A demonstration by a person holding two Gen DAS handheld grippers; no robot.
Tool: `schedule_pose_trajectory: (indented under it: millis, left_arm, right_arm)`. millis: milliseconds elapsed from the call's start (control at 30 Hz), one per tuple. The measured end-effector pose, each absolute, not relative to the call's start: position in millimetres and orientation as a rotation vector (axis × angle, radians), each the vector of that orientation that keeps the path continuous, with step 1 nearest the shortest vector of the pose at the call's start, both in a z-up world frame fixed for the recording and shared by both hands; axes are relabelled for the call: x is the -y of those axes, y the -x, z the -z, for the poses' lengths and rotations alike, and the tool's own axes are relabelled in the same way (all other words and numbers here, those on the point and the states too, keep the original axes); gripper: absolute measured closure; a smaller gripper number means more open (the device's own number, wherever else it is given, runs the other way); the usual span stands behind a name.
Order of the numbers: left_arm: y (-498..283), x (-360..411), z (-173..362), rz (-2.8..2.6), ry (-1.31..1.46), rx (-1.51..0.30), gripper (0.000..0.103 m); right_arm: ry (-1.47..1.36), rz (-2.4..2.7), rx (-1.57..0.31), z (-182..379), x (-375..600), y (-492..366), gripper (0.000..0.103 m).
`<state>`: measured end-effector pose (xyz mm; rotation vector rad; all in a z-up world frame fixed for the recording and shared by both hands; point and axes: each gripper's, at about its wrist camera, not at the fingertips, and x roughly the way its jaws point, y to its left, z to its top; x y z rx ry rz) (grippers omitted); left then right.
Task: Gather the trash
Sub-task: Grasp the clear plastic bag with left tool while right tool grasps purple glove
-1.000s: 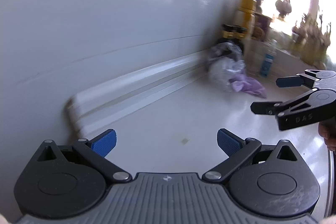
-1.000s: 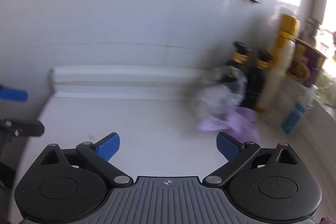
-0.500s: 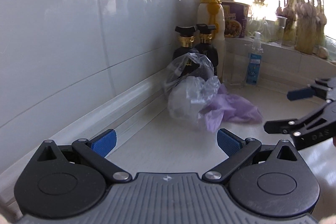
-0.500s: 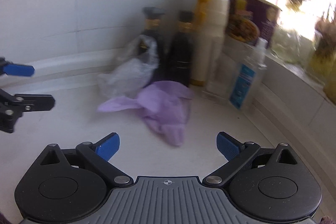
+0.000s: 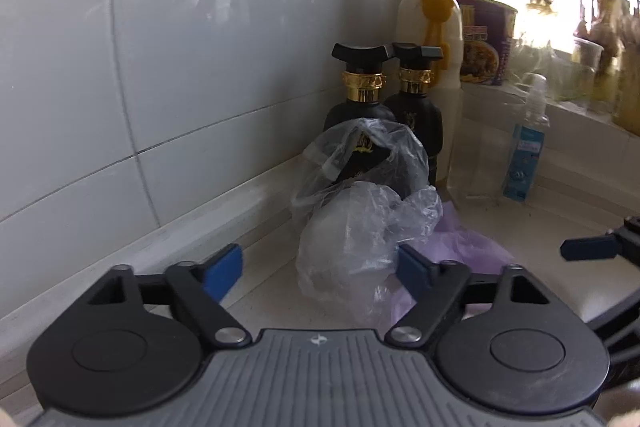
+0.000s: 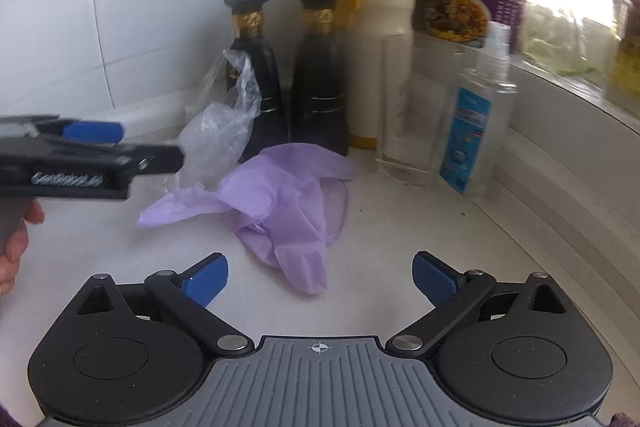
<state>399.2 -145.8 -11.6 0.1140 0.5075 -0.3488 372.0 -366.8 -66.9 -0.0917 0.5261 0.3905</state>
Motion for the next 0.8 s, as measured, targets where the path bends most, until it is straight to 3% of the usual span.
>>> schedule_pose_trajectory:
  millis: [67,100,167,200,233,300,367,467,800]
  left_arm:
    - [-401.3,150.0,9.6,0.352,-0.104,-0.505,0.031]
    - [-401.7,151.7,9.3,0.355,-0.099,-0.509,0.039]
    - [-403.1,154.6,9.9,0.357,-0.091,-0.532,0.061]
    - [-403.8,155.3,10.8,0.353,-0.089,-0.546,0.078]
    - [-404.9,155.6,11.8,0.349,-0.082,-0.564,0.089]
    - [-405.8,154.4,13.5,0.347,-0.064,-0.585,0.093]
    - [-406.0,154.1,13.8,0.347,-0.058,-0.591,0.097]
    - [-403.8,150.3,12.5,0.342,-0.049,-0.59,0.099]
    - [-394.3,137.1,-0.5,0.316,-0.058,-0.594,0.1]
  right_arm:
    - [0.084,-0.389,-0.526,67.6,361.5,-378.3,0.005]
    - [0.073,-0.386,-0.53,68.3,359.6,-381.4,0.005]
    - [0.062,-0.37,-0.534,70.4,355.6,-387.2,0.012]
    - [0.061,-0.36,-0.535,71.6,353.8,-389.4,0.017]
    - [0.055,-0.351,-0.538,72.7,352.8,-391.3,0.03]
    - [0.021,-0.349,-0.532,71.6,354.6,-392.4,0.048]
    - [0.004,-0.338,-0.533,70.0,357.4,-392.9,0.078]
    - [-0.032,-0.35,-0.533,68.2,366.0,-390.1,0.093]
    - [-0.081,-0.32,-0.518,50.9,395.6,-371.0,0.098]
